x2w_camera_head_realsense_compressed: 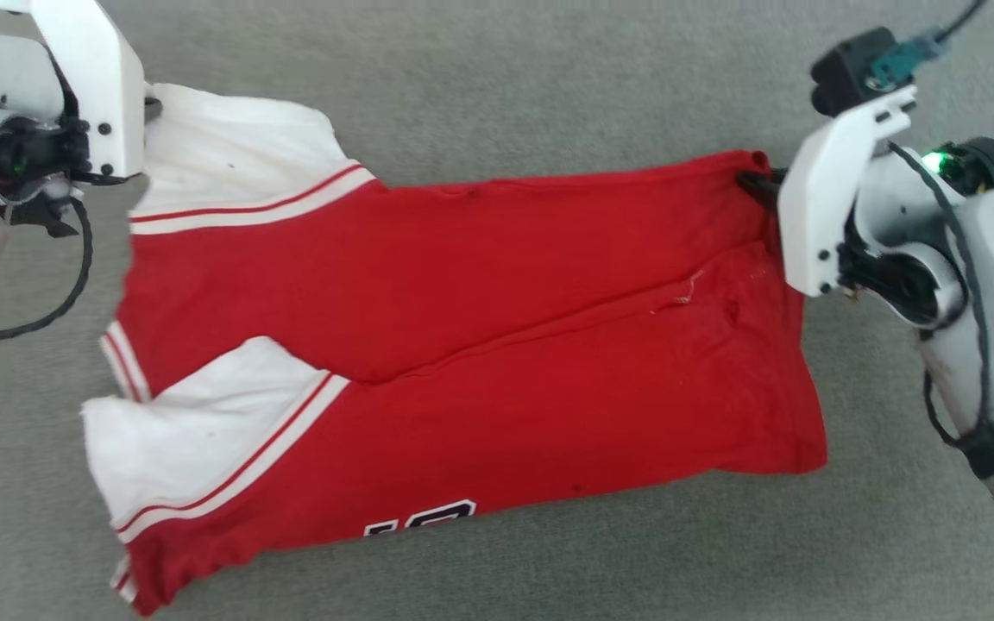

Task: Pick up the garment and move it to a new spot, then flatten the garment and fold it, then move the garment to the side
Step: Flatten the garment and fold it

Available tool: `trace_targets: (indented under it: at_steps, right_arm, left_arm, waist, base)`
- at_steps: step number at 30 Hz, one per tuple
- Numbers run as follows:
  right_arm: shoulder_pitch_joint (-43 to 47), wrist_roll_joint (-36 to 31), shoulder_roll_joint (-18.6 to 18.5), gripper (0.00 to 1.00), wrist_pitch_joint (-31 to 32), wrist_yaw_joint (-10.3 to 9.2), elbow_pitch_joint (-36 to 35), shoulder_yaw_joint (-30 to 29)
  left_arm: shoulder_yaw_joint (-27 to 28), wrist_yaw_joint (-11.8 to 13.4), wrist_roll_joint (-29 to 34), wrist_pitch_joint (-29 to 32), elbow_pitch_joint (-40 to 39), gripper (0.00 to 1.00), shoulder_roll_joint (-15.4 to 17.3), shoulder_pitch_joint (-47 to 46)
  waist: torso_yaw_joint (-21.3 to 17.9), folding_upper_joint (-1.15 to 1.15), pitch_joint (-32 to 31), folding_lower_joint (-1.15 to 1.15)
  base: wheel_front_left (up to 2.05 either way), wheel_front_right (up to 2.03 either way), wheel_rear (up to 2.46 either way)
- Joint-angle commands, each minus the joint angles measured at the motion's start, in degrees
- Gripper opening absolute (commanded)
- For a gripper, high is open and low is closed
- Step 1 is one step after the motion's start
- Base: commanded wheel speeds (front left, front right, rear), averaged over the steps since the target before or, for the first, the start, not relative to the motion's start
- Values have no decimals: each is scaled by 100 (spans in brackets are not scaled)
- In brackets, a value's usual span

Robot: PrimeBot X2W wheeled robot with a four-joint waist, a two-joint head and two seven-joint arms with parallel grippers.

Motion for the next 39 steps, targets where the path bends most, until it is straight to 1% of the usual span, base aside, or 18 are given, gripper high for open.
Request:
trace_targets:
  at_steps: [1, 7, 12, 14, 15, 19, 23, 25, 26, 29, 32, 33, 34, 35, 36, 37, 38, 39]
  right_arm:
    - [194, -4, -87, 0, -102, -2, -132, -87]
    - [719, -35, -308, 0, -260, -2, -597, -357]
    - [1320, -81, -469, 0, -268, -2, -1167, -672]
    - [1583, -105, -520, 0, -212, -2, -1451, -804]
    - [1851, -132, -562, 0, -153, -2, -1721, -950]
    - [2439, -187, -568, 0, 53, -2, -2300, -1287]
    - [3048, -200, -482, 0, 307, -2, -2823, -1620]
    - [3351, -236, -415, 0, 451, -2, -3030, -1771]
    - [3605, -232, -302, 0, 543, -2, -3206, -1883]
    - [3884, -316, -157, 0, 647, -1, -3282, -2004]
    - [3980, -385, -6, 0, 707, -2, -3189, -2014]
    - [3970, -403, 51, 16, 698, -1, -3136, -2021]
    - [3935, -440, 110, 40, 673, -1, -3066, -2020]
    - [3895, -452, 141, 58, 658, -1, -3017, -1986]
    - [3856, -481, 162, 100, 642, -1, -2973, -1969]
    - [3825, -485, 183, 100, 630, -1, -2925, -1966]
    - [3801, -490, 213, 100, 623, -1, -2892, -1948]
    - [3789, -500, 228, 100, 623, -1, -2885, -1940]
  left_arm:
    - [27, -33, -63, 24, -164, 0, 53, 96]
    - [24, 167, -198, 170, -836, 0, 285, 408]
    - [0, 602, -257, 299, -1952, 0, 692, 889]
    - [3, 857, -307, 345, -2530, 0, 909, 1123]
    - [-6, 1149, -356, 409, -3139, 0, 1166, 1379]
    - [-11, 1805, -474, 515, -4416, 0, 1721, 1900]
    - [-44, 2463, -617, 554, -5502, 0, 2217, 2434]
    - [-100, 2720, -625, 516, -5904, 0, 2386, 2698]
    - [-156, 2900, -689, 454, -6184, 0, 2495, 2959]
    - [-274, 3009, -784, 341, -6285, 0, 2516, 3308]
    - [-333, 2933, -898, 150, -6026, 0, 2363, 3563]
    - [-332, 2903, -938, 73, -5869, 0, 2279, 3627]
    - [-351, 2833, -964, 2, -5728, 0, 2208, 3695]
    - [-347, 2756, -984, -81, -5563, 33, 2125, 3742]
    - [-330, 2691, -964, -174, -5402, 66, 2062, 3764]
    - [-328, 2612, -960, -254, -5246, 86, 2008, 3791]
    - [-293, 2516, -992, -372, -5132, 96, 1936, 3823]
    - [-244, 2456, -995, -518, -5009, 100, 1891, 3839]
  waist:
    - [234, 0, -269, 0]
    - [425, 0, -570, 0]
    - [568, 0, -819, 0]
    - [613, 0, -901, 0]
    - [648, 0, -972, 0]
    - [695, 0, -1057, 0]
    - [729, 0, -1094, 0]
    - [739, 0, -1102, 0]
    - [748, 0, -1102, 0]
    - [753, 0, -1093, 0]
    - [742, 0, -1078, 0]
    - [738, 0, -1071, 0]
    - [729, 0, -1066, 0]
    - [722, 0, -1059, 0]
    - [717, 0, -1051, 0]
    - [712, 0, -1047, 0]
    - [707, 0, -1042, 0]
    - [703, 0, -1042, 0]
  base:
    - [0, 0, 0]
    - [0, 0, 0]
    - [0, 0, 0]
    - [0, 0, 0]
    - [0, 0, 0]
    - [0, 0, 0]
    - [0, 0, 0]
    - [0, 0, 0]
    - [0, 0, 0]
    - [0, 0, 0]
    - [0, 0, 0]
    - [0, 0, 0]
    - [0, 0, 0]
    - [0, 0, 0]
    - [0, 0, 0]
    - [0, 0, 0]
    - [0, 0, 0]
    - [0, 0, 0]
